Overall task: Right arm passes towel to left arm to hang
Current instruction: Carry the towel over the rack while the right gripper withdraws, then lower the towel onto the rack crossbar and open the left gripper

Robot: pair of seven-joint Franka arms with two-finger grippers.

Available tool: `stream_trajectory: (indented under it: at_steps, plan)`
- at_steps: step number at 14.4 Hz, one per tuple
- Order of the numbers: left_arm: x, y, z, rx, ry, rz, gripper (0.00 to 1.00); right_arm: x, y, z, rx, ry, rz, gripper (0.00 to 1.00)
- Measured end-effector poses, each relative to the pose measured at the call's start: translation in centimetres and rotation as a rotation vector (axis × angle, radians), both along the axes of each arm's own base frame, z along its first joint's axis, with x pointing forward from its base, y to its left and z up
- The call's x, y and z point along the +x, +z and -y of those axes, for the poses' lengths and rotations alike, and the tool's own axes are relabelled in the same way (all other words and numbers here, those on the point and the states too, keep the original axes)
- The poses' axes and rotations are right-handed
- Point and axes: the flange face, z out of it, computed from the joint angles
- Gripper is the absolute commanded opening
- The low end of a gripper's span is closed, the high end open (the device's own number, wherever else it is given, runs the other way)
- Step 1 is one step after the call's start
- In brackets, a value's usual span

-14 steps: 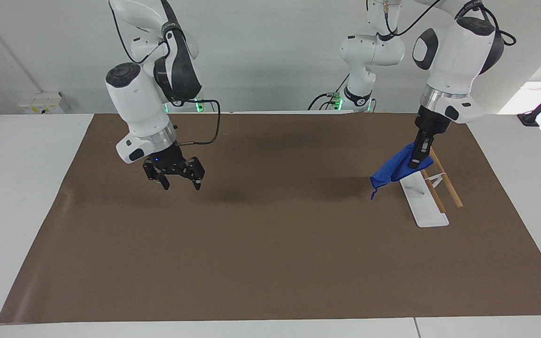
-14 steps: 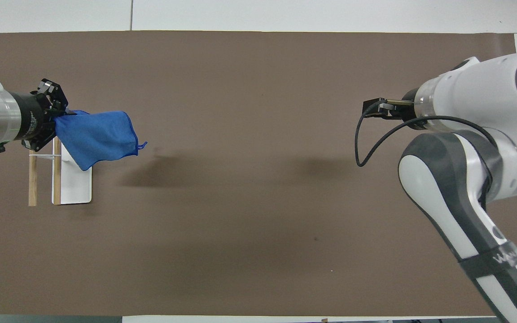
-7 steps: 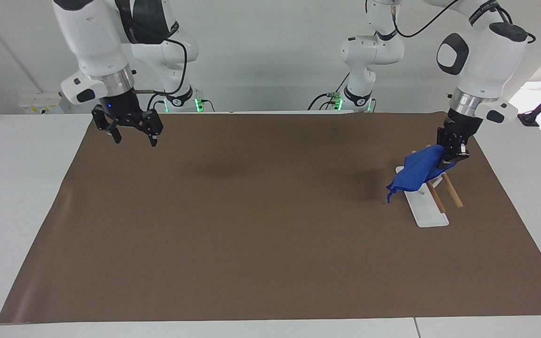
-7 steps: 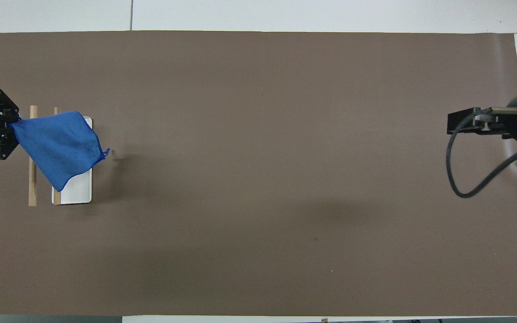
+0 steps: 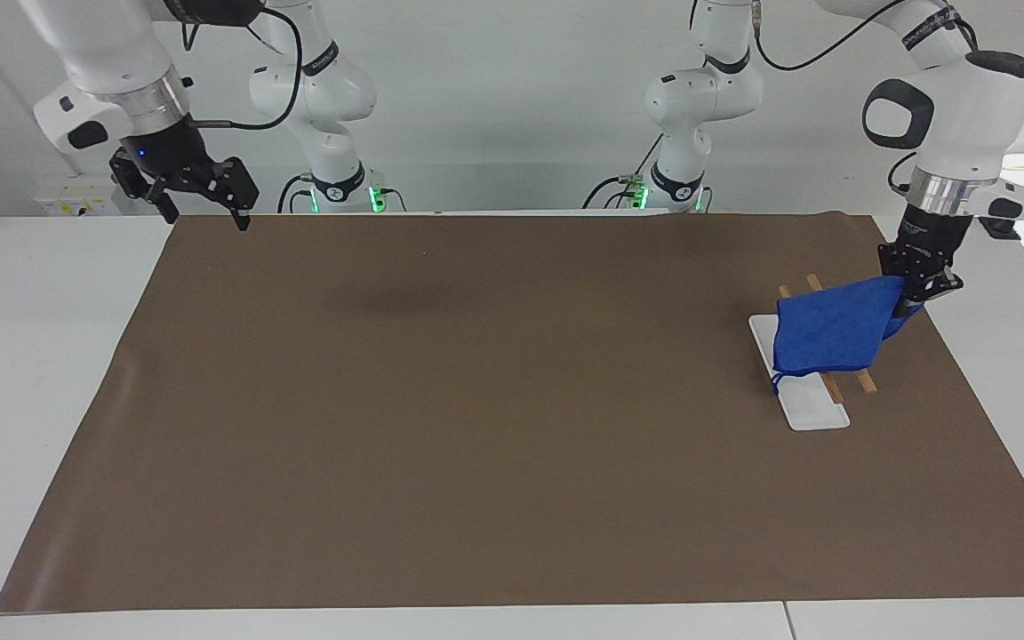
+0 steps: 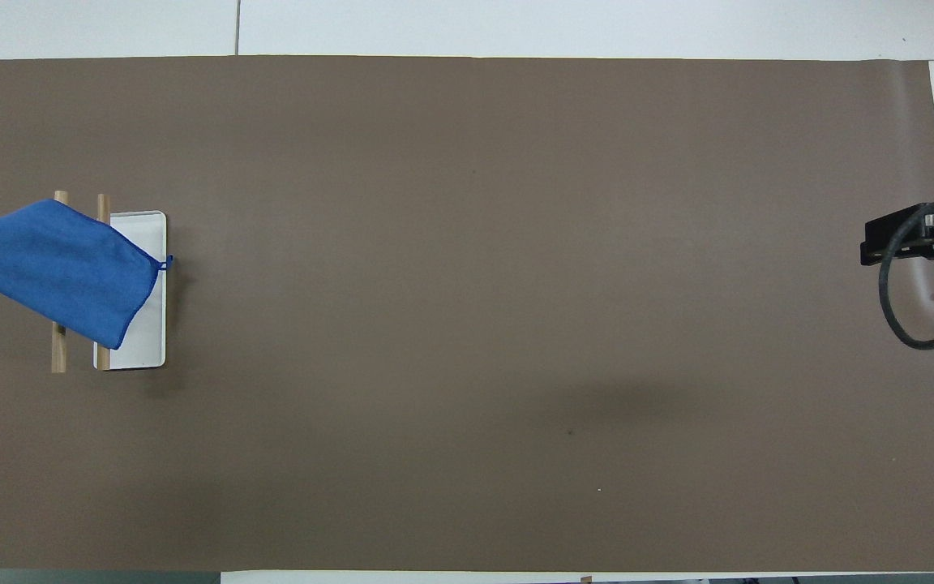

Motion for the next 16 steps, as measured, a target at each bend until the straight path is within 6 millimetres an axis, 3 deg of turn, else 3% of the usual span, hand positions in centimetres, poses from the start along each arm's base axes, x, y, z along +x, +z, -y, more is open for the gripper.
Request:
stream_trajectory:
  at_steps: [5,11,12,13,16]
  plan:
    - [-1.5,-3.2,-3.0,0.005,0.066,0.024,0.0,-0.6,0.1,-0.1,0.014,0.016,-0.037,1.0]
    - [-2.0,-7.7,-4.7,0.003,0.101,-0.003,0.01,-0.8,0.0,0.0,0.019,0.032,-0.051,1.0]
    - [-2.0,-7.9,-4.9,0.003,0.105,-0.007,0.59,-0.8,0.0,0.0,0.019,0.032,-0.051,1.0]
    - [-2.1,-8.1,-5.0,0.002,0.108,-0.01,1.0,-0.8,0.0,0.0,0.019,0.032,-0.051,1.0]
    - [-2.4,-8.2,-5.7,0.001,0.122,-0.012,1.0,-0.8,0.0,0.0,0.019,0.033,-0.05,1.0]
